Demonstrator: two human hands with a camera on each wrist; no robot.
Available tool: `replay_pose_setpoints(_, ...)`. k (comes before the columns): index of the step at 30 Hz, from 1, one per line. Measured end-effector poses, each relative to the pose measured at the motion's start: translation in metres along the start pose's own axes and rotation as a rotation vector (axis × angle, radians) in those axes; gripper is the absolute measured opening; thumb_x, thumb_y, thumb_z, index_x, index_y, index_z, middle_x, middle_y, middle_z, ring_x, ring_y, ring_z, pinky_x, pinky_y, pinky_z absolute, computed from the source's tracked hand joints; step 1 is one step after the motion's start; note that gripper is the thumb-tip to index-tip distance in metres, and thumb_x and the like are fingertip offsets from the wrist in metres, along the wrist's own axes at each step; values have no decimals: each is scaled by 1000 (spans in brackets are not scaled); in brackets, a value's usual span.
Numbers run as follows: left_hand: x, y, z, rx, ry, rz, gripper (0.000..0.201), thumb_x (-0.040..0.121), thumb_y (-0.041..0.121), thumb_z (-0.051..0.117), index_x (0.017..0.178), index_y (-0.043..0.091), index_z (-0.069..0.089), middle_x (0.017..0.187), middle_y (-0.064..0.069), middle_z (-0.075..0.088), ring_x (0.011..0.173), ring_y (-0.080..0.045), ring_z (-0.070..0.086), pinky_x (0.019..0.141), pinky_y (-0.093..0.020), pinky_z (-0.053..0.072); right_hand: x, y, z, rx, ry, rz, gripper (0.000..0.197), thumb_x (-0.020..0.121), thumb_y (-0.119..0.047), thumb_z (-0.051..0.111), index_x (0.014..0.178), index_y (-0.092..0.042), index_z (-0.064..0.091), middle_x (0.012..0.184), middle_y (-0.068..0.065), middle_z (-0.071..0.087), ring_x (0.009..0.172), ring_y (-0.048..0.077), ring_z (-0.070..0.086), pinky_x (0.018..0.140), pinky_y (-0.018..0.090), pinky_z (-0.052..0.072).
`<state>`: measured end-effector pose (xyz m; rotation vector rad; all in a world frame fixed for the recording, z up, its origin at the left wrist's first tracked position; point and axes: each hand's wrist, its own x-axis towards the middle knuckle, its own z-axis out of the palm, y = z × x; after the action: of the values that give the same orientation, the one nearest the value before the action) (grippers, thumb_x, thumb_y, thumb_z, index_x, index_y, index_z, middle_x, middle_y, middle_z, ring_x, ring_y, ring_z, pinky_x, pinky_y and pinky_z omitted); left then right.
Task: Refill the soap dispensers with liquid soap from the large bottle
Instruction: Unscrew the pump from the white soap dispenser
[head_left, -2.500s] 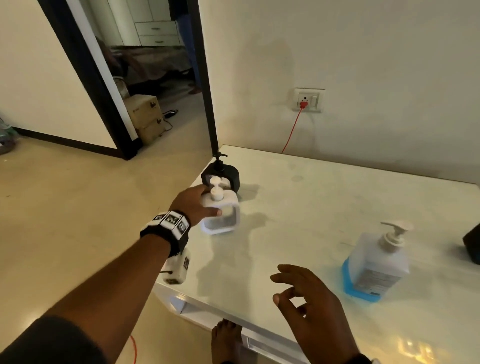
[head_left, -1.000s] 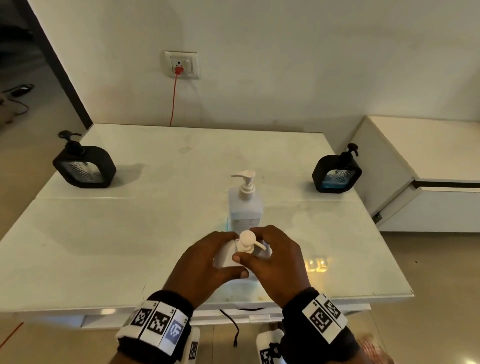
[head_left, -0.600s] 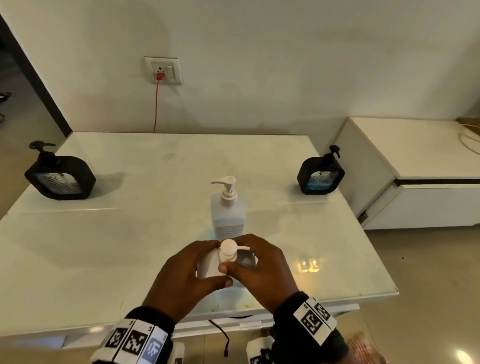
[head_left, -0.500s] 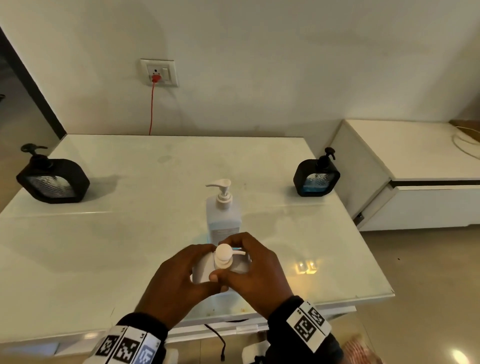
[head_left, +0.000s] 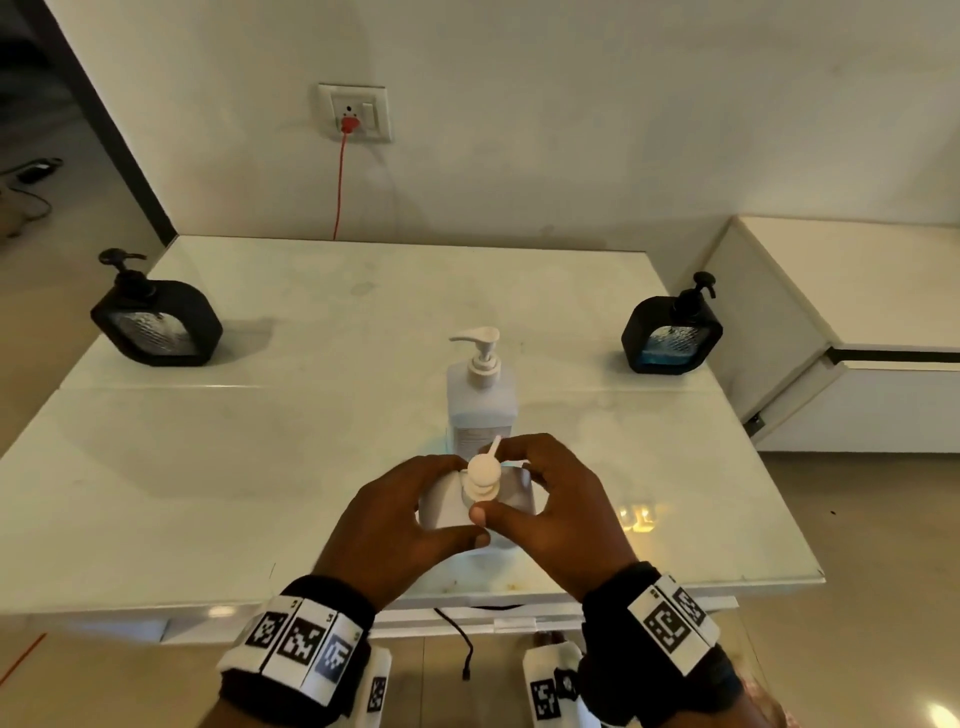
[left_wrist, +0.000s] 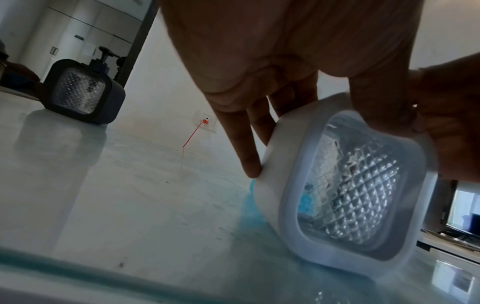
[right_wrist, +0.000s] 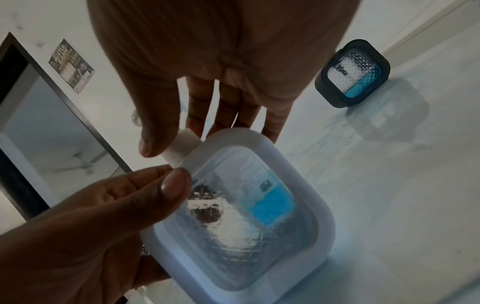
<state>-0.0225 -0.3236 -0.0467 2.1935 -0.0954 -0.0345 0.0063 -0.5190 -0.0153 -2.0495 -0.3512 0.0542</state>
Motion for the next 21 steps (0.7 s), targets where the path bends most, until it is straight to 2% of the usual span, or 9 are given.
replay_pose_setpoints(2, 0, 0, 0, 6, 0, 5, 64, 70, 57, 84, 121, 53, 46, 117, 38, 50, 110, -1, 58, 92, -15, 47, 0, 1, 2, 8, 32, 41, 47, 65, -47, 84, 102, -41, 56, 107, -24, 60, 106, 0, 55, 89, 23, 47)
replay_pose_setpoints(5, 0, 3, -4, -6, -15, 25, 59, 71, 55, 83, 116, 58, 45, 117, 40, 49, 109, 5, 56, 92, -13, 46, 1, -1, 4, -62, 80, 3, 44, 62, -60, 76, 96, -43, 54, 103, -24, 59, 104, 3, 54, 90, 31, 47)
replay_pose_setpoints(9, 0, 2, -6, -34, -27, 11, 58, 69, 59, 79, 114, 61, 43, 117, 42, 48, 108, 11, 54, 89, -10, 44, 1, -3, -4, -71, 40, -49, 31, 74, -41, 81, 96, -45, 60, 105, -24, 61, 105, 5, 56, 92, 37, 47)
replay_pose_setpoints(12, 0, 4, -6, -40, -30, 1, 58, 66, 64, 74, 114, 61, 42, 116, 43, 46, 108, 11, 53, 88, -9, 43, 1, -2, -8, -80, -7, -47, 37, 79, -34, 80, 102, -51, 57, 108, -30, 60, 109, 0, 54, 95, 31, 45)
replay_pose_setpoints(16, 0, 3, -5, -27, -31, 18, 62, 70, 70, 81, 116, 62, 41, 118, 45, 45, 108, 11, 53, 87, -7, 43, 0, -3, -3, -134, 15, 3, 42, 71, -46, 84, 96, -50, 51, 103, -34, 55, 105, -4, 48, 86, 14, 35)
replay_pose_setpoints(19, 1, 2, -5, -35, -24, 9, 65, 73, 55, 88, 117, 57, 41, 117, 42, 50, 108, 9, 57, 84, -7, 47, 2, -6, -1, -199, 24, -29, 43, 72, -42, 84, 90, -51, 46, 101, -33, 50, 102, -3, 46, 83, 12, 31)
replay_pose_setpoints(21, 1, 3, -5, -35, -27, 1, 61, 73, 54, 86, 114, 55, 41, 114, 40, 52, 106, 10, 57, 82, -7, 47, 1, -7, -4, -192, 14, -66, 41, 76, -35, 83, 97, -50, 52, 106, -31, 52, 104, -1, 47, 86, 12, 31)
